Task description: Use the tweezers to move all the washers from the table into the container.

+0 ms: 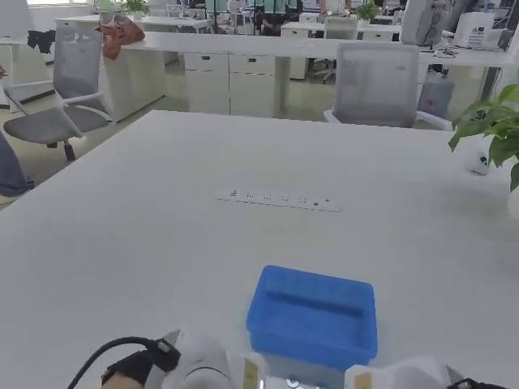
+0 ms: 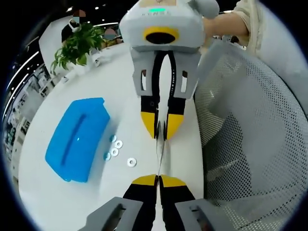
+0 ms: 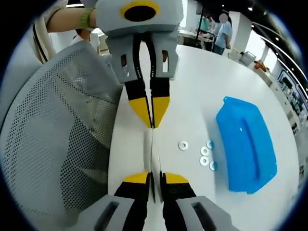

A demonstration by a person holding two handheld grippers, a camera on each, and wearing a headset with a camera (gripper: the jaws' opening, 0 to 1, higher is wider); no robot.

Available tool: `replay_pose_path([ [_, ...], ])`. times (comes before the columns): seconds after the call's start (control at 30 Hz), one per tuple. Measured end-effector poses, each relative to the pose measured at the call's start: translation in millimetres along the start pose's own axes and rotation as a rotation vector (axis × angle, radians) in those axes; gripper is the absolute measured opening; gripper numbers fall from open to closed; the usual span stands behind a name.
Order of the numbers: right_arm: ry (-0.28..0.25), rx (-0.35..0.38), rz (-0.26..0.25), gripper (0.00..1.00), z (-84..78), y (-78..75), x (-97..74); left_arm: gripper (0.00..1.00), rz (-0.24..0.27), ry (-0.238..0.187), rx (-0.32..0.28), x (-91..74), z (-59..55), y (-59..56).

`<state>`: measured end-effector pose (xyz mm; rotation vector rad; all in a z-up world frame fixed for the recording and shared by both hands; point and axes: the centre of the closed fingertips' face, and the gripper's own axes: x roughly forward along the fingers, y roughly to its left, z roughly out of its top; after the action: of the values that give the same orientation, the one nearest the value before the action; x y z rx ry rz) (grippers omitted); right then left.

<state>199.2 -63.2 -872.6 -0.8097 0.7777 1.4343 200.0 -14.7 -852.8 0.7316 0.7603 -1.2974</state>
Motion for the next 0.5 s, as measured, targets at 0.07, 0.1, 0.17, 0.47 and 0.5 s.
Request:
replay_pose_path([
  [0.07, -0.007, 0.0, -0.006, 0.07, 1.1, -0.8, -0.9, 0.0, 0.011, -0.022, 0.001, -8.5, 6.1, 1.5],
  [0.1, -0.016, 0.006, -0.009, 0.07, 2.9, -1.2, -2.0, 0.0, 0.012, -0.03, -0.001, -12.0, 8.7, 1.1],
  [0.17, -0.035, 0.01, -0.013, 0.07, 6.8, -1.8, -4.3, 0.0, 0.018, -0.055, -0.003, -22.3, 17.1, 1.1],
  [0.47, -0.086, -0.016, -0.017, 0.06, 24.0, -3.9, -6.2, 0.0, 0.036, -0.116, -0.001, -49.2, 41.8, 2.1],
  [0.5, -0.089, -0.018, -0.016, 0.06, 25.6, -3.8, -5.9, 0.0, 0.038, -0.118, 0.006, -50.7, 44.6, 1.5],
])
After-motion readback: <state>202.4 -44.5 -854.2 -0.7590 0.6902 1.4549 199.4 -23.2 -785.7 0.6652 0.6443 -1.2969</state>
